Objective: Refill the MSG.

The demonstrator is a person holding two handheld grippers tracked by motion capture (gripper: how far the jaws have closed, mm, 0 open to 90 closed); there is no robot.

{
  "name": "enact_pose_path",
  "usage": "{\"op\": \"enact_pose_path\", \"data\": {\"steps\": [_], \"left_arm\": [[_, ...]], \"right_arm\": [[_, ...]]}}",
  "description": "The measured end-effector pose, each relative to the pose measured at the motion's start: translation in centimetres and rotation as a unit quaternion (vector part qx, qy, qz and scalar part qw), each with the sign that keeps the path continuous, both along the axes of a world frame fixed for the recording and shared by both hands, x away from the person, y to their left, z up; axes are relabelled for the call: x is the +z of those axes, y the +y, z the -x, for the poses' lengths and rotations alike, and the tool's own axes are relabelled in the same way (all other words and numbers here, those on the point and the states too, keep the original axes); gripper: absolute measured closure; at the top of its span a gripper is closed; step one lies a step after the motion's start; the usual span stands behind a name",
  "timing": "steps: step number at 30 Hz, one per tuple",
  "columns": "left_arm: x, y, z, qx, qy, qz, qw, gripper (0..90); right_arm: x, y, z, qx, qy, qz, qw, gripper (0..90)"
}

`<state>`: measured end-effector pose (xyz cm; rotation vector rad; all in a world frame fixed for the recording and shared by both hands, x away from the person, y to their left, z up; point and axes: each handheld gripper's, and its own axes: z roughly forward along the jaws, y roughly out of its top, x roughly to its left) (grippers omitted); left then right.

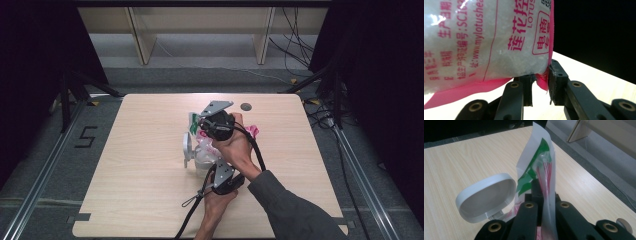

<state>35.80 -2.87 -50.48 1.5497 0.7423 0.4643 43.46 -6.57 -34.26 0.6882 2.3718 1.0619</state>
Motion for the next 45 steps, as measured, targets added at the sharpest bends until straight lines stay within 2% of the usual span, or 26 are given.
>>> {"op": "enact_pose_path", "data": {"steps": [3, 5, 8, 11, 14, 20, 21, 22, 27, 28, 29, 30, 31, 33, 35, 36, 40, 42, 45], "left_arm": [[-0.01, -0.05, 0.02, -0.001, -0.001, 0.0, 1.0, 74.9], [-0.01, -0.06, 0.02, -0.001, -0.001, 0.0, 1.0, 74.9], [0.02, -0.05, 0.01, -0.002, -0.001, 0.001, 1.0, 74.9], [0.03, -0.04, 0.02, -0.002, -0.001, 0.001, 1.0, 74.9], [0.09, -0.02, 0.06, -0.003, -0.003, 0.001, 1.0, 75.0], [0.08, 0.09, -0.02, -0.005, -0.003, 0.001, 1.0, 75.1], [0.07, 0.1, -0.02, -0.005, -0.003, 0.002, 1.0, 75.2], [0.08, 0.11, -0.02, -0.004, -0.003, 0.001, 1.0, 75.2], [0.04, 0.09, -0.04, -0.006, -0.001, 0.003, 1.0, 75.1], [0.04, 0.09, -0.03, -0.006, -0.001, 0.004, 1.0, 75.1], [0.04, 0.09, -0.03, -0.006, -0.001, 0.004, 1.0, 75.1], [0.05, 0.11, -0.04, -0.007, 0.0, 0.004, 1.0, 75.1], [0.07, 0.16, -0.05, -0.009, 0.002, 0.006, 0.9999, 75.1], [0.07, 0.2, -0.05, -0.009, 0.002, 0.006, 0.9999, 75.1], [0.07, 0.14, -0.02, -0.009, 0.002, 0.008, 0.9999, 75.1], [0.08, 0.14, -0.01, -0.009, 0.002, 0.008, 0.9999, 75.1], [0.09, 0.08, 0.03, -0.01, 0.001, 0.015, 0.9998, 75.1], [0.14, 0.11, 0.04, -0.015, 0.006, 0.025, 0.9996, 75.1], [0.24, 0.13, 0.1, -0.014, 0.001, 0.018, 0.9997, 75.1]], "right_arm": [[-0.03, 0.0, -0.03, -0.002, -0.002, -0.003, 1.0, 90.0], [-0.01, -0.02, 0.06, -0.004, 0.006, -0.002, 1.0, 90.0], [-0.03, -0.04, -0.02, -0.003, -0.003, -0.002, 1.0, 90.0], [0.02, -0.02, 0.14, -0.007, 0.001, -0.007, 1.0, 90.0], [0.15, 0.06, 0.55, -0.007, 0.0, 0.002, 1.0, 90.0], [0.15, 0.28, 0.76, -0.005, -0.004, -0.001, 1.0, 90.0], [0.13, 0.29, 0.7, -0.004, -0.011, 0.0, 0.9999, 90.0], [0.2, 0.31, 0.81, -0.002, 0.002, 0.003, 1.0, 90.0], [0.06, 0.45, 0.64, -0.006, -0.006, 0.005, 1.0, 90.0], [0.03, 0.51, 0.69, -0.007, 0.005, 0.008, 0.9999, 90.0], [0.03, 0.51, 0.69, -0.007, 0.005, 0.008, 0.9999, 90.0], [-0.07, 0.57, 0.64, -0.005, -0.005, 0.008, 0.9999, 90.0], [-0.11, 0.64, 0.71, -0.009, 0.0, 0.008, 0.9999, 90.0], [-0.06, 0.68, 0.66, 0.0, -0.006, 0.016, 0.9999, 90.0], [-0.15, 0.79, 0.72, -0.004, -0.008, 0.015, 0.9999, 90.0], [-0.18, 0.83, 0.72, -0.007, 0.0, 0.015, 0.9999, 90.0], [-0.11, 0.8, 0.69, -0.003, 0.004, 0.016, 0.9999, 90.0], [-0.1, 0.81, 0.68, -0.003, 0.004, 0.016, 0.9999, 90.0], [-0.02, 0.81, 0.58, 0.002, -0.005, 0.021, 0.9998, 90.0]]}}
